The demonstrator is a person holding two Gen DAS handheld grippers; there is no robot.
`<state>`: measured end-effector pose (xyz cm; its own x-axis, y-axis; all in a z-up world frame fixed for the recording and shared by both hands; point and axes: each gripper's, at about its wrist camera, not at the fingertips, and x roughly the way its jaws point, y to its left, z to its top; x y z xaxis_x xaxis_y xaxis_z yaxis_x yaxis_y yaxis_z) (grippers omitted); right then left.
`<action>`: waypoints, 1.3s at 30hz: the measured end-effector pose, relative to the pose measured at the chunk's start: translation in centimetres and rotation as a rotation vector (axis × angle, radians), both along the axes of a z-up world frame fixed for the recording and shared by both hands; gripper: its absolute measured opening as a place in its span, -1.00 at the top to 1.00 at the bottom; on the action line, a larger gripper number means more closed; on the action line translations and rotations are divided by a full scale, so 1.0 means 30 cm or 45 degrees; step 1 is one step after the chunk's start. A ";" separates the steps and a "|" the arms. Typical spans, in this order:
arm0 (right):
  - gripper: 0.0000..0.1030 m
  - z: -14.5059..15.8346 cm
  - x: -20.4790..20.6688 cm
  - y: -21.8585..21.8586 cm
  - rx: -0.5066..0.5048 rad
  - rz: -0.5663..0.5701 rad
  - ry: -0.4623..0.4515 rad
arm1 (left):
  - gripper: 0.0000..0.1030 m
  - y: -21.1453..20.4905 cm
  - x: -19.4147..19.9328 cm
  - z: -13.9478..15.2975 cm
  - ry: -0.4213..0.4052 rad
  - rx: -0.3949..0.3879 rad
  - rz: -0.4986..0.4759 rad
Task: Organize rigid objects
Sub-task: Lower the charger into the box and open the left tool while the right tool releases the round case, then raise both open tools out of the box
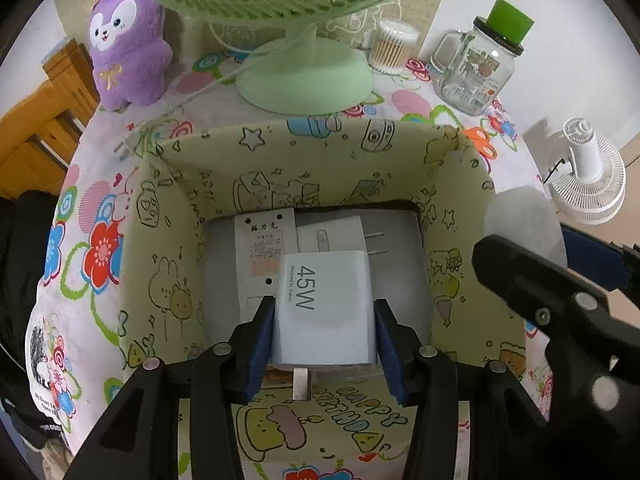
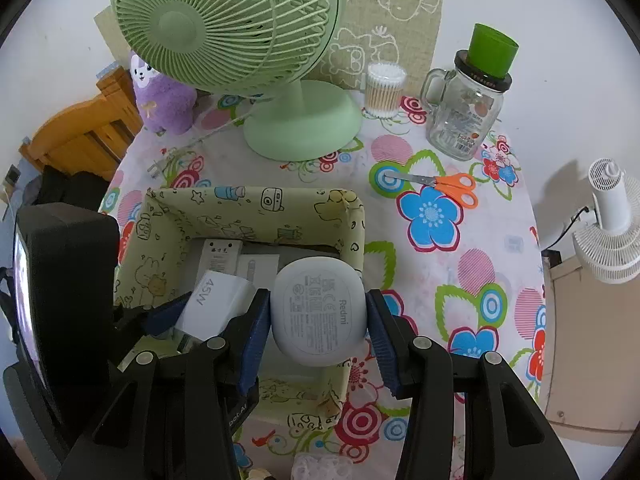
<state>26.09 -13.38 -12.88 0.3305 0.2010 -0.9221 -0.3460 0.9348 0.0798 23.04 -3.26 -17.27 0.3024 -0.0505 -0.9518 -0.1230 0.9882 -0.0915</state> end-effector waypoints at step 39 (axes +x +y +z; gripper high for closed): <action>-0.55 -0.039 -0.017 0.090 -0.029 -0.045 0.020 | -0.79 0.038 -0.058 0.121 -0.028 0.257 -0.184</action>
